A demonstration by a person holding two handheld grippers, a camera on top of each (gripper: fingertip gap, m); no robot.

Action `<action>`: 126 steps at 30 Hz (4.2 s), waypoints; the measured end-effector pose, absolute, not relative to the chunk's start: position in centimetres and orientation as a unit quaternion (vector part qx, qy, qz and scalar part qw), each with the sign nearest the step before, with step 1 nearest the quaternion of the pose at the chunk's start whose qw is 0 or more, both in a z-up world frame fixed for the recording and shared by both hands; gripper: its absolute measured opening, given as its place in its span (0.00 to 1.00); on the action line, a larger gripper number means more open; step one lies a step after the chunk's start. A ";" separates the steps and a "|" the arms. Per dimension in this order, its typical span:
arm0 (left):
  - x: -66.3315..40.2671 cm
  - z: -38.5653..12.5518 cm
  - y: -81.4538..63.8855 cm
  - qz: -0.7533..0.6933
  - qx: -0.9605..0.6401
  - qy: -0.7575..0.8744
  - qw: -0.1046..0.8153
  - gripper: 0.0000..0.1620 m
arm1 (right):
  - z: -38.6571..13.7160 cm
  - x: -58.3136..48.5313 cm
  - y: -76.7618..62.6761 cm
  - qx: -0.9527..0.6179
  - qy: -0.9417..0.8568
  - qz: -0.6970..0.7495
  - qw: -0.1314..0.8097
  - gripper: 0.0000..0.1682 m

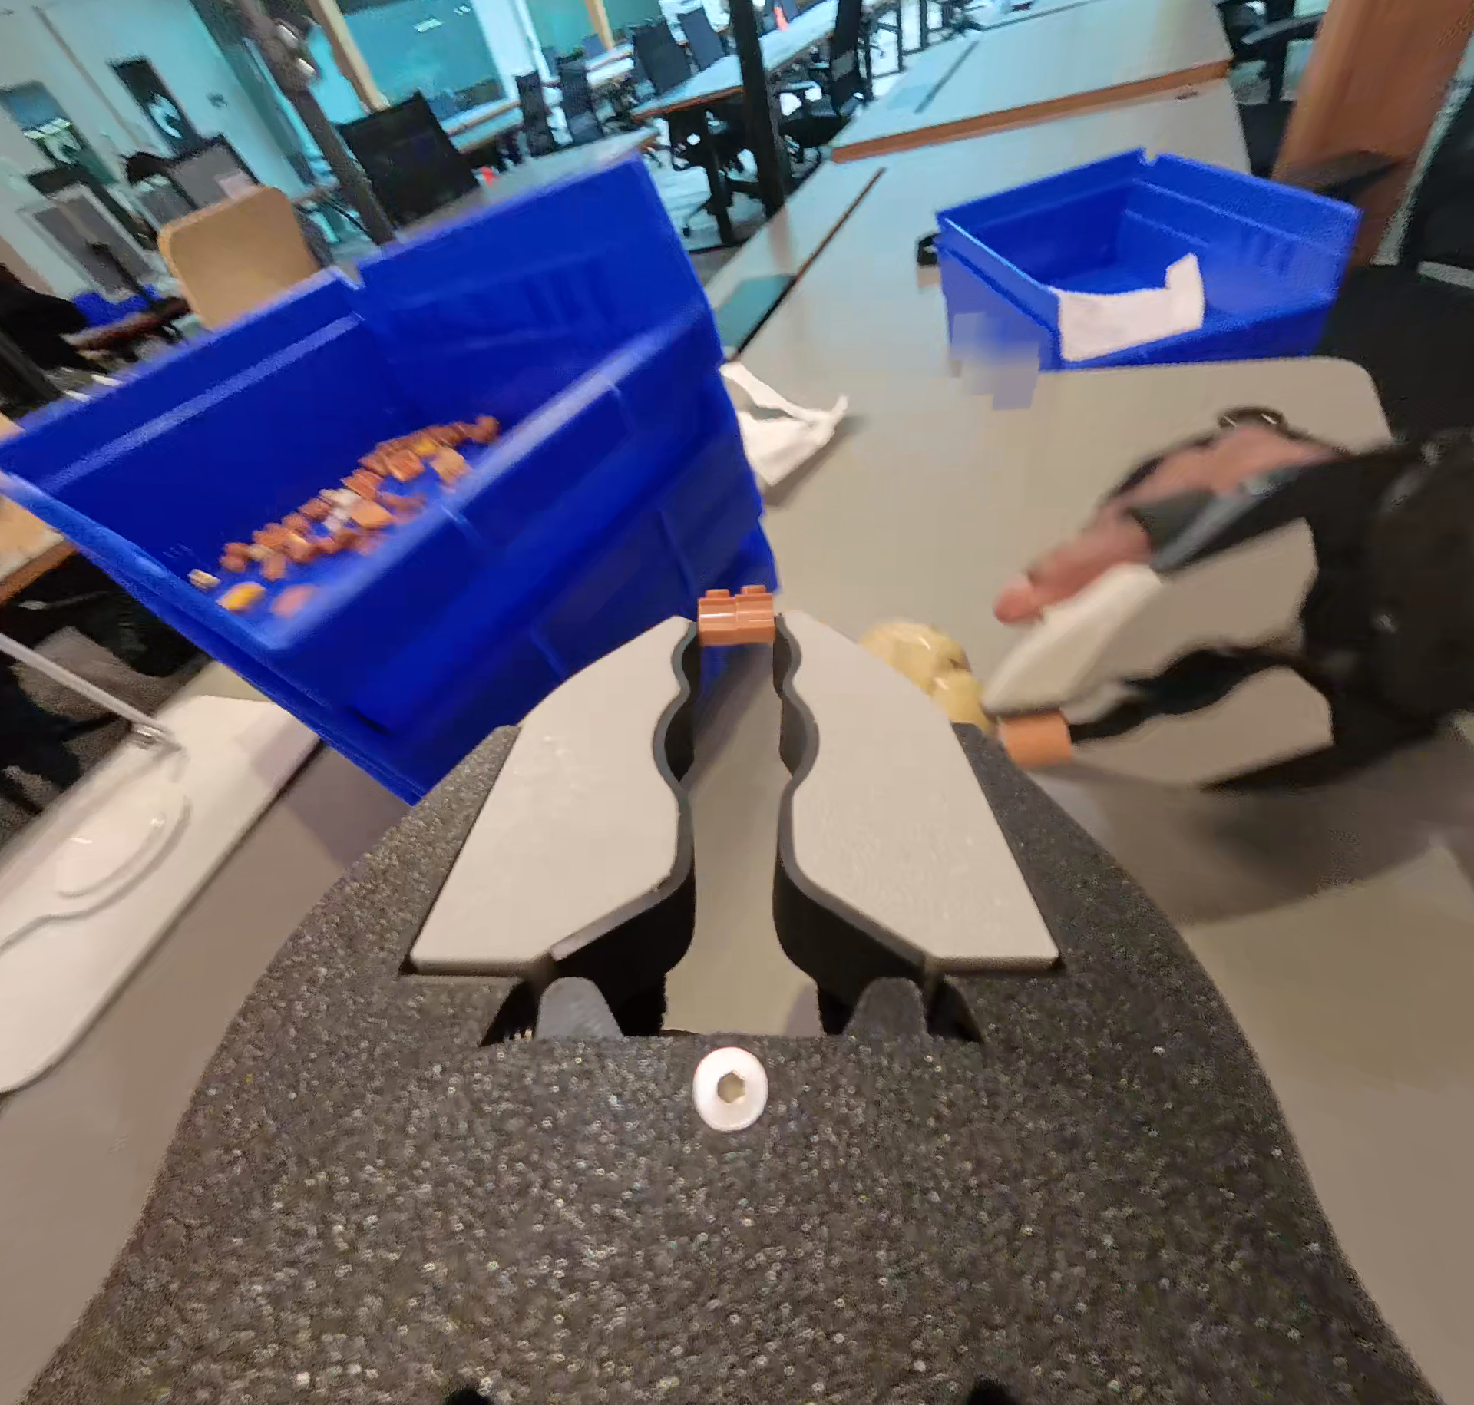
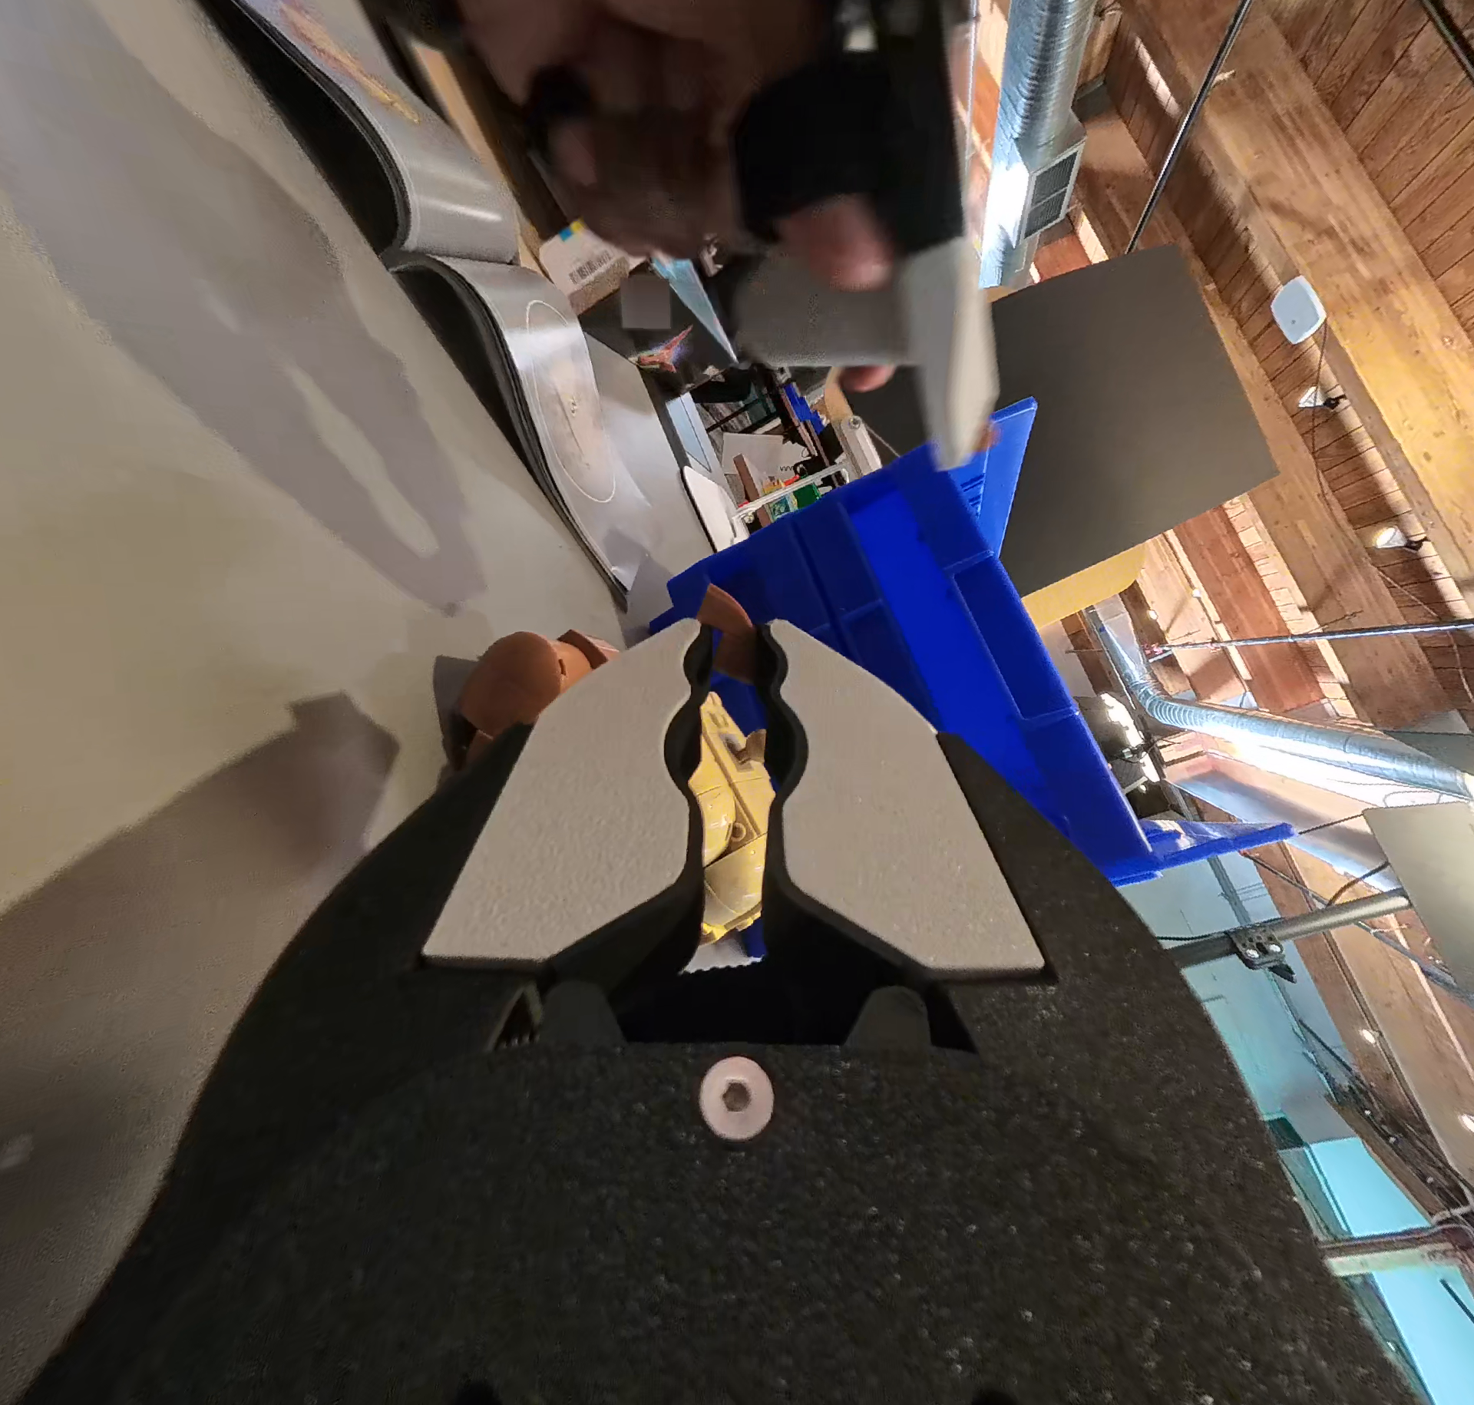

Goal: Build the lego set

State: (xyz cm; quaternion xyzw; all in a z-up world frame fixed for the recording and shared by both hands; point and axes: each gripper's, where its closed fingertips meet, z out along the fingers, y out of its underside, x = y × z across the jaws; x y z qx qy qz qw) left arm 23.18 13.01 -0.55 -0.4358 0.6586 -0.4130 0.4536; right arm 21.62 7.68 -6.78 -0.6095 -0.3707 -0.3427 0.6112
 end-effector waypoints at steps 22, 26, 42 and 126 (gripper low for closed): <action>30.8 5.0 20.7 -0.289 -0.522 0.629 0.499 0.27 | -7.4 22.2 7.7 -0.637 -0.361 -0.311 0.606 0.06; 26.4 4.5 16.8 -0.372 -0.467 0.635 0.491 0.28 | -6.2 21.2 7.3 -0.656 -0.324 -0.206 0.650 0.06; 18.0 -5.3 7.8 -0.576 -0.402 0.661 0.264 0.20 | -5.3 19.3 8.8 -0.659 -0.305 -0.155 0.670 0.06; 17.3 -2.6 4.6 -0.668 -0.293 0.614 0.300 0.10 | -2.3 16.7 5.0 -0.634 -0.202 0.341 0.664 0.12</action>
